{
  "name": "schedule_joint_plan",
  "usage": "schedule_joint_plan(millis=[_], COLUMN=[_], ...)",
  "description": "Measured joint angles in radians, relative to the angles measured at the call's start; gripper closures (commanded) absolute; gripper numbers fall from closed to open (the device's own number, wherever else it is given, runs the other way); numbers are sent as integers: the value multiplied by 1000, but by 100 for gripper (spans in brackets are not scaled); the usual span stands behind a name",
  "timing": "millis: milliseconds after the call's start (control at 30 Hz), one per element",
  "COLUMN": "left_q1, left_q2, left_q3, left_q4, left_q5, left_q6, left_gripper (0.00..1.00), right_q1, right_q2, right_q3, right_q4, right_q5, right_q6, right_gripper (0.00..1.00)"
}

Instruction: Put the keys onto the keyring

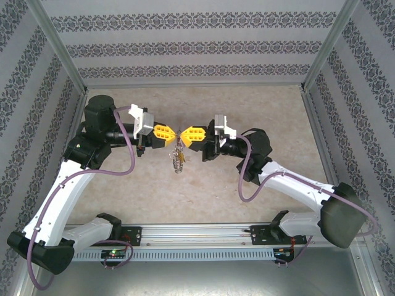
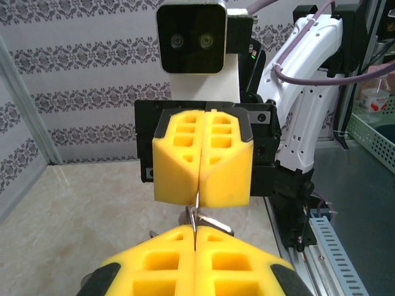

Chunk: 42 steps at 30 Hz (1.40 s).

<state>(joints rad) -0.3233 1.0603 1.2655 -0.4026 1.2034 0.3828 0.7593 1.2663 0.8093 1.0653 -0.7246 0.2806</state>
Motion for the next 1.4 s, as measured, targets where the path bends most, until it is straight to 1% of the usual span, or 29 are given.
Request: schedule_joint_plan(millis=[367,633,1033,1400], left_q1=[5,5,5,5], left_q2=[-3,-3,-3,-3], left_q3=[0,0,0,0], left_q4=[37,42,52,52], left_q5=[2,17,27,37], left_q6=[-3,-7,-18,-18], left_gripper=[100,100,100,100], right_q1=[2,-3,-11,-11], right_q2=[-1,-53,-61,-34], right_q3=[0,-17,-18,-18], right_q4=[-49,-52,-21,8], right_q5=[-16,-17,-13,2], right_q6=[-5,-13,-18,-18], right_gripper=[100,100,100,100])
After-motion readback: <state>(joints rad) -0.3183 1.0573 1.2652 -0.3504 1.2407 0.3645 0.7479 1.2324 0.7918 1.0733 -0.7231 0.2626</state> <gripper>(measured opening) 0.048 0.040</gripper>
